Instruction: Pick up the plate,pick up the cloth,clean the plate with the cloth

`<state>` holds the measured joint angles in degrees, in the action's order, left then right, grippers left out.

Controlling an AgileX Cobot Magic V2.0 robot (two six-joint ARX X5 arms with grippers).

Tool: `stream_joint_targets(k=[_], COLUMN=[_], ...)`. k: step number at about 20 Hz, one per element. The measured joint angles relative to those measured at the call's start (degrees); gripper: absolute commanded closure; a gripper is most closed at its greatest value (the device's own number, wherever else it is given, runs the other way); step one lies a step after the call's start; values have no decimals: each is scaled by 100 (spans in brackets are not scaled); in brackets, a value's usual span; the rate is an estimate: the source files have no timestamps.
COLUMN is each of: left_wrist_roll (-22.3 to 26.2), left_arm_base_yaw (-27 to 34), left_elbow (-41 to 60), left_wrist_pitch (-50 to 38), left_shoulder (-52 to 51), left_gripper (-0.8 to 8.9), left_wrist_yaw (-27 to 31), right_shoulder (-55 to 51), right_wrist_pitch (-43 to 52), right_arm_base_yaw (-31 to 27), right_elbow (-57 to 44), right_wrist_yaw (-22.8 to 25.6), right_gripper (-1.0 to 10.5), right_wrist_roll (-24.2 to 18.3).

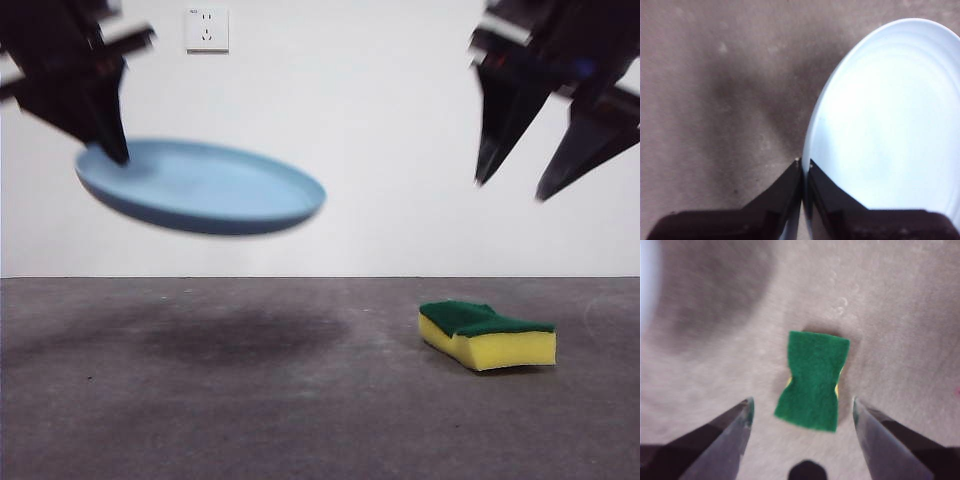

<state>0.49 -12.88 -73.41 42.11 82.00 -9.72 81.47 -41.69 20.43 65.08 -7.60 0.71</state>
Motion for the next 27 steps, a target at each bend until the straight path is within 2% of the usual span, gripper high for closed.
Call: stream_joint_targets(k=[6,9,14,17,23,27], left_wrist_roll=[85,101,101,101,101,101], left_arm_base_yaw=[0,0,0,0,-2,-42], left_elbow=[-15,-15,-15,-15,-15,-15], left_wrist_pitch=[415,584,629,629,470,411], left_shoulder=[-883,-929,-927,-927,-765,-188], left_gripper=[822,822,822,822,822,822], left_wrist_yaw=[59,61,61,61,203,284], right_shoulder=[1292,1631,2131,2280,2277,1768], right_wrist_pitch=[501,678,713,710,695,610], right_arm_base_yaw=[203,249,286,286,321,516], right_elbow=[76,76,92,157,166,111], right_wrist_yaw=[317,313,313,310,297,310], right_gripper=[641,723,736,962,963,963], right_wrist_roll=[-74,-74,-120,-122,-136,-74])
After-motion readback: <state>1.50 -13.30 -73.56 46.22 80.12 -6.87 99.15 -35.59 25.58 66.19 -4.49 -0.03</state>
